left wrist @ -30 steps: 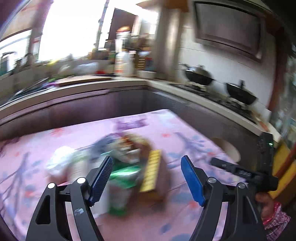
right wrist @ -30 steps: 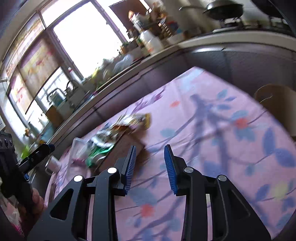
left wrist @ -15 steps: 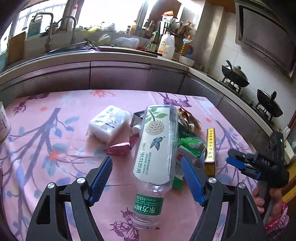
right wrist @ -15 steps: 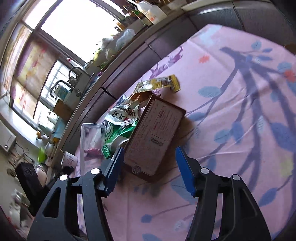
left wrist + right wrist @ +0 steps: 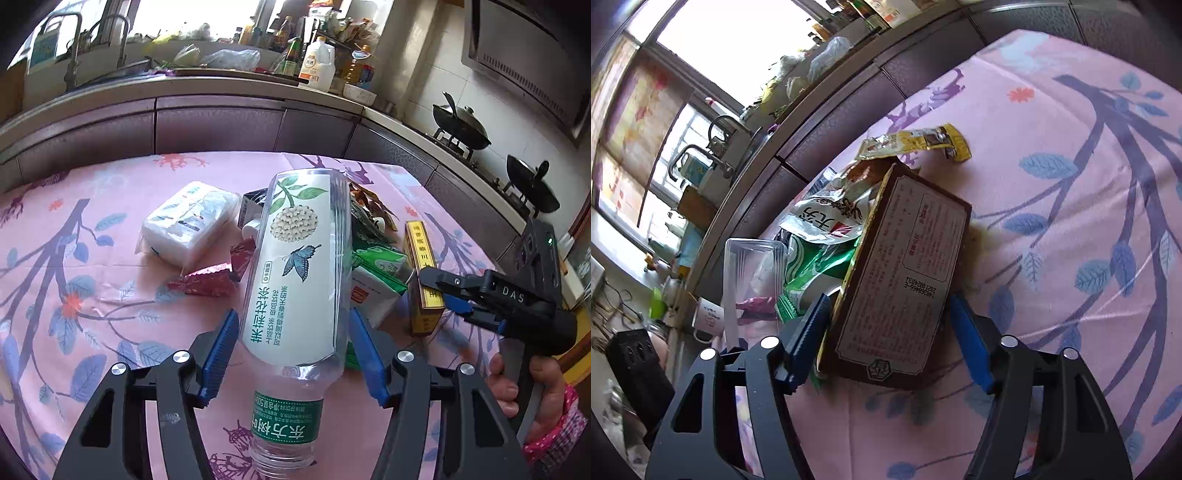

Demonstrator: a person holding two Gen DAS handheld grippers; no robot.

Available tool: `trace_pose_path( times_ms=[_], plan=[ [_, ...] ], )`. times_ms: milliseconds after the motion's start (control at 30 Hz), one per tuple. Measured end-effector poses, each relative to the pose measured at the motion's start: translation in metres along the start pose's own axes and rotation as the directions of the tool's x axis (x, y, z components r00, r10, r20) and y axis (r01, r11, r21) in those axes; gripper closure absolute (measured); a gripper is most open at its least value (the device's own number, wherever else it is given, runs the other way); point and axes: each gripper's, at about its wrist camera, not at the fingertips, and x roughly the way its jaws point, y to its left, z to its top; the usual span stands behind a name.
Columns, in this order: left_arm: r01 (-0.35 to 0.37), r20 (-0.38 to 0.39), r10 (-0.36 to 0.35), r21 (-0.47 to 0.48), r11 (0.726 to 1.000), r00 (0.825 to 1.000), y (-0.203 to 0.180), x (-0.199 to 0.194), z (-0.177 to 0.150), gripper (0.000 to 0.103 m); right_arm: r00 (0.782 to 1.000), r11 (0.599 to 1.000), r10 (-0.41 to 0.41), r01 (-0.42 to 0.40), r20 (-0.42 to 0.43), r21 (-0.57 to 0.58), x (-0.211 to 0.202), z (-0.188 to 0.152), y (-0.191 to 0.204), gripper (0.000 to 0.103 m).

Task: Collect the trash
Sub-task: 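Grasp the clear water bottle with the left tool while the right tool grasps the yellow box, then lift and carry the bottle and yellow box toward the beige bin with both tools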

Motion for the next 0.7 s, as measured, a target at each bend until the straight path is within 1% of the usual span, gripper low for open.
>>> trace_pose_path(
  times_ms=[33,67,100,133,167,200,233,267,300,367,400,433,467,500,533,567,633,700],
  plan=[
    [-0.001,0.005,0.001,0.006,1.0,1.0,-0.001,-0.001,-0.001,0.043,1.0,0.999,-0.003,0.003,0.015,-0.035,-0.004,0.0,0.005,0.06],
    [0.001,0.007,-0.001,0.006,1.0,1.0,-0.002,-0.003,-0.001,0.045,1.0,0.998,-0.008,0.009,0.027,-0.058,-0.009,0.001,0.009,0.072],
    [0.006,0.01,-0.006,0.006,1.0,1.0,-0.002,-0.004,-0.002,0.045,0.999,0.996,-0.011,0.015,0.041,-0.086,-0.014,0.001,0.013,0.082],
    [0.013,0.015,-0.013,0.007,1.0,1.0,-0.003,-0.007,-0.003,0.047,0.999,0.995,-0.012,0.016,0.046,-0.096,-0.019,0.002,0.014,0.087],
    [0.016,0.022,-0.017,0.012,1.0,1.0,-0.004,-0.009,-0.003,0.053,0.999,0.995,-0.011,0.015,0.046,-0.097,-0.021,0.003,0.014,0.088],
    [0.021,0.034,-0.021,0.02,1.0,0.999,-0.006,-0.013,-0.003,0.066,0.999,0.995,-0.015,0.02,0.045,-0.101,-0.024,0.003,0.013,0.088],
    [0.016,0.05,-0.018,0.03,0.999,0.999,-0.008,-0.018,-0.002,0.092,0.999,0.993,-0.023,0.029,0.049,-0.11,-0.026,0.003,0.013,0.087],
    [0.023,0.05,-0.025,0.037,0.999,0.998,-0.009,-0.022,-0.001,0.099,0.996,0.989,-0.058,0.067,0.072,-0.133,-0.03,0.003,0.013,0.084],
    [0.031,0.043,-0.032,0.033,0.999,0.999,-0.009,-0.022,0.0,0.098,0.992,0.984,-0.088,0.101,0.093,-0.149,-0.033,0.003,0.014,0.084],
    [0.018,0.043,-0.019,0.024,1.0,0.999,-0.009,-0.022,0.0,0.098,0.987,0.977,-0.115,0.133,0.114,-0.165,-0.038,0.002,0.015,0.074],
    [0.009,0.045,-0.01,0.023,1.0,0.999,-0.01,-0.022,-0.001,0.095,0.985,0.977,-0.115,0.136,0.126,-0.167,-0.041,0.001,0.015,0.062],
    [-0.002,0.039,0.001,0.024,1.0,0.999,-0.011,-0.021,-0.001,0.071,0.982,0.973,-0.121,0.145,0.142,-0.178,-0.043,-0.001,0.018,0.052],
    [-0.025,0.026,0.024,0.023,0.999,0.999,-0.011,-0.019,0.0,0.026,0.979,0.968,-0.129,0.159,0.157,-0.195,-0.045,-0.004,0.02,0.049],
    [-0.05,0.033,0.05,0.015,0.999,0.998,-0.009,-0.02,-0.001,0.008,0.975,0.959,-0.141,0.178,0.172,-0.22,-0.046,-0.008,0.024,0.044],
    [-0.062,0.071,0.062,0.002,0.998,0.996,-0.007,-0.024,-0.002,0.006,0.972,0.952,-0.151,0.192,0.181,-0.24,-0.046,-0.012,0.027,0.043],
    [-0.058,0.075,0.058,0.001,0.998,0.996,-0.006,-0.025,-0.003,0.008,0.97,0.945,-0.16,0.205,0.185,-0.255,-0.045,-0.015,0.03,0.043],
    [-0.062,0.056,0.061,0.01,0.998,0.997,-0.005,-0.022,-0.002,0.01,0.965,0.929,-0.186,0.234,0.187,-0.286,-0.039,-0.023,0.033,0.043],
    [-0.085,0.052,0.084,0.024,0.996,0.995,-0.009,-0.019,-0.005,0.01,0.963,0.921,-0.203,0.249,0.177,-0.299,-0.031,-0.027,0.034,0.043]
  ],
)
